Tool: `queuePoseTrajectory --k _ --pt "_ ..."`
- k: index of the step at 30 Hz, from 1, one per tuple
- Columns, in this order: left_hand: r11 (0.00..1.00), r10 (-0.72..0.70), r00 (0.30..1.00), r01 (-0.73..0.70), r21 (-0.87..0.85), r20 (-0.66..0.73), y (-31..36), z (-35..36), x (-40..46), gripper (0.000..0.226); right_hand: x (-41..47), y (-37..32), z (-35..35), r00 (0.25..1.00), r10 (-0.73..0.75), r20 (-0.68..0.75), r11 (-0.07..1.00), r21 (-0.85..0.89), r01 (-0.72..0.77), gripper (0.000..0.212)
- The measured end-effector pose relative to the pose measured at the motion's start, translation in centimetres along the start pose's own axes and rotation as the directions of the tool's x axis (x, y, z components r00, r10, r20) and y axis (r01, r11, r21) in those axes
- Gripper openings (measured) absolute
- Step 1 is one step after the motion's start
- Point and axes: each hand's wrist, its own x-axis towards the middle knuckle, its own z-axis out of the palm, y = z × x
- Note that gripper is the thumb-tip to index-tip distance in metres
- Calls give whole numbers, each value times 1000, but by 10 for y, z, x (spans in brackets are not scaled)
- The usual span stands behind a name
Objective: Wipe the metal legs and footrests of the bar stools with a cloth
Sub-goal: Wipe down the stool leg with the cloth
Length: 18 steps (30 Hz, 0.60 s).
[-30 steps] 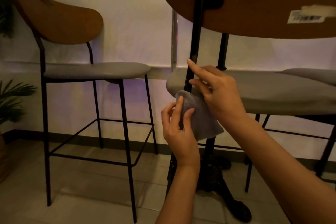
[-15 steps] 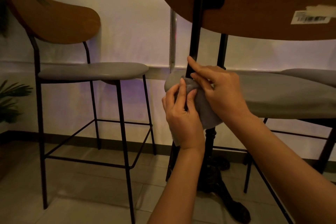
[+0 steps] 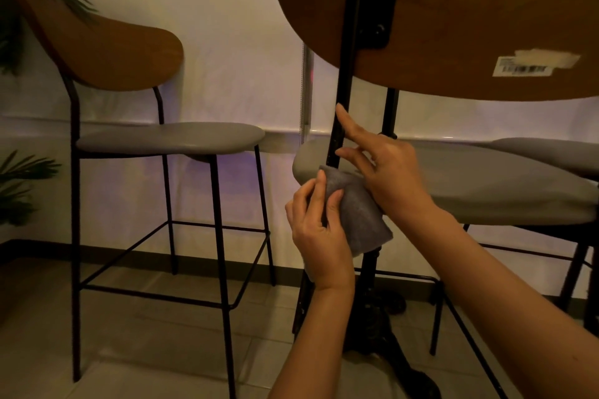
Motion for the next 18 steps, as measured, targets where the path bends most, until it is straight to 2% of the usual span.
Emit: queuePoseTrajectory --k 7,9,12,15,18 --pt "995 66 994 -71 67 82 3 4 10 58 4 6 -6 999 -24 48 985 -170 32 62" --pt "993 72 994 -79 85 83 0 4 8 53 6 4 -6 999 -41 6 958 -285 41 60" --pt "994 59 995 -66 91 80 -1 4 7 47 10 -1 -11 984 -151 -90 896 -434 97 58" --pt "993 60 995 -68 95 79 1 3 7 45 16 -4 -13 960 -248 -127 886 -430 172 56" --pt "991 79 993 -88 104 85 1 3 6 45 23 -7 -10 973 -214 -83 903 -397 164 60"
